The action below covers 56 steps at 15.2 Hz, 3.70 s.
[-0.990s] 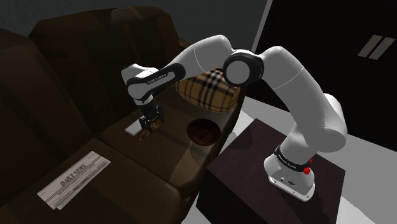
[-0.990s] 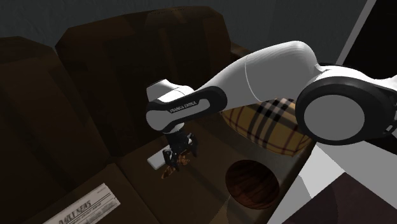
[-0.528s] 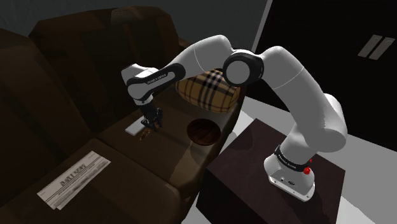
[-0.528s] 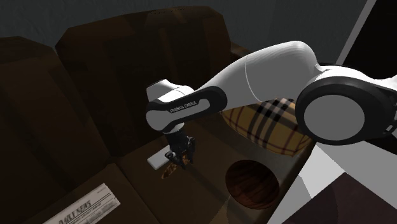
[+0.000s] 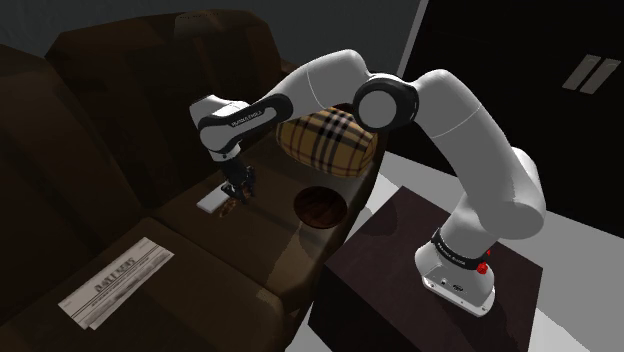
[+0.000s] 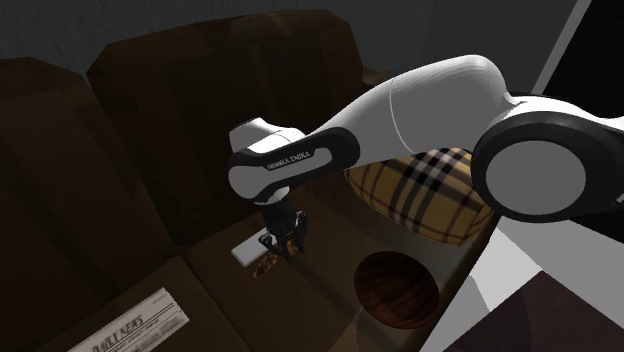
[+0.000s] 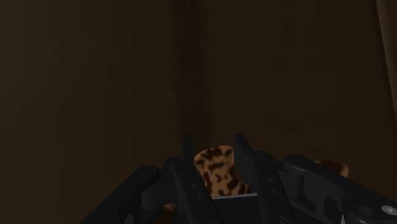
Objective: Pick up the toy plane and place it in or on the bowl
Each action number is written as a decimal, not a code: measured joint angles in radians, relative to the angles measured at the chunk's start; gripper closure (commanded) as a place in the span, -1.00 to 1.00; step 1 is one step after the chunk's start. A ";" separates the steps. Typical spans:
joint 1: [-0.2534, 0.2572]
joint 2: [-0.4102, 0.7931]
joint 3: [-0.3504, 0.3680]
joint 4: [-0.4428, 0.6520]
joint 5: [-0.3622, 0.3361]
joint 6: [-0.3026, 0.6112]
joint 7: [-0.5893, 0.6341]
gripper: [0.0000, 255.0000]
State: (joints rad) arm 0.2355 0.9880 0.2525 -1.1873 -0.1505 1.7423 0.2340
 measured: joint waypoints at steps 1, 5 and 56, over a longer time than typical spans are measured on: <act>-0.002 -0.010 0.001 -0.006 0.001 -0.004 0.000 1.00; -0.004 -0.041 0.005 -0.005 0.006 -0.035 0.000 1.00; -0.245 -0.837 0.012 -1.243 0.100 0.418 -0.180 1.00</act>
State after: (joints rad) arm -0.0097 0.1506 0.2648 -2.4302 -0.0502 2.1601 0.0537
